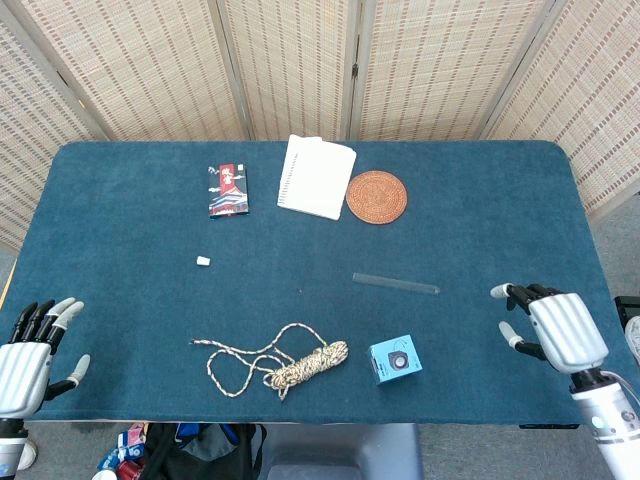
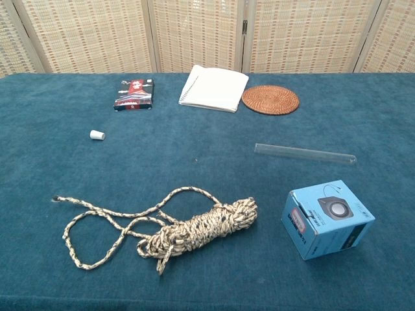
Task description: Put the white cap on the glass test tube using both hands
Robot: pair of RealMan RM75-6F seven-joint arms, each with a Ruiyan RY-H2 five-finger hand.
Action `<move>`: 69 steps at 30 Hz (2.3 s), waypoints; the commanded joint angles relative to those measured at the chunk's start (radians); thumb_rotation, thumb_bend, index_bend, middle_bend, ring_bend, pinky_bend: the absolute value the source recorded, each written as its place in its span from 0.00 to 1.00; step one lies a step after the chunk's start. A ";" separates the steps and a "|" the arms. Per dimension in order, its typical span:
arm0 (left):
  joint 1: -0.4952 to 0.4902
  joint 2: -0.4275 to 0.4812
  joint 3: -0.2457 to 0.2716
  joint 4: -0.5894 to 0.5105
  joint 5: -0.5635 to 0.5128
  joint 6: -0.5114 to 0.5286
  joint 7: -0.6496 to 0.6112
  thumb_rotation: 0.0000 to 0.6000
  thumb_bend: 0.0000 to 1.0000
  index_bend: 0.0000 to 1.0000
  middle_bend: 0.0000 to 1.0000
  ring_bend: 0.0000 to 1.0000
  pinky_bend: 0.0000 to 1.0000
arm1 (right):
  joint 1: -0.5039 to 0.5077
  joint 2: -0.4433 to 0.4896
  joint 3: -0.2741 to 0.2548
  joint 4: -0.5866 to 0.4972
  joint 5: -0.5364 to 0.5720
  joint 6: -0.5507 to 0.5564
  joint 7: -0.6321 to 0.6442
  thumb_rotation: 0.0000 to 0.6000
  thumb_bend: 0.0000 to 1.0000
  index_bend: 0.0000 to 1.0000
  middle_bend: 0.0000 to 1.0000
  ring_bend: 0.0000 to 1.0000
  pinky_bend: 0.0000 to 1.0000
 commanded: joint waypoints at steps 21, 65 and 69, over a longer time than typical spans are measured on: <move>-0.011 0.002 -0.006 0.004 0.000 -0.010 0.003 1.00 0.33 0.13 0.14 0.08 0.03 | 0.462 -0.246 0.119 0.182 0.475 -0.459 -0.242 1.00 0.23 0.35 0.94 1.00 1.00; -0.010 -0.022 0.007 0.067 -0.010 -0.028 -0.040 1.00 0.33 0.13 0.14 0.08 0.03 | 0.633 -0.658 0.021 0.652 0.736 -0.555 -0.331 1.00 0.29 0.44 1.00 1.00 1.00; -0.010 -0.024 0.007 0.072 -0.012 -0.029 -0.044 1.00 0.33 0.13 0.14 0.08 0.03 | 0.636 -0.665 0.018 0.662 0.740 -0.555 -0.334 1.00 0.29 0.44 1.00 1.00 1.00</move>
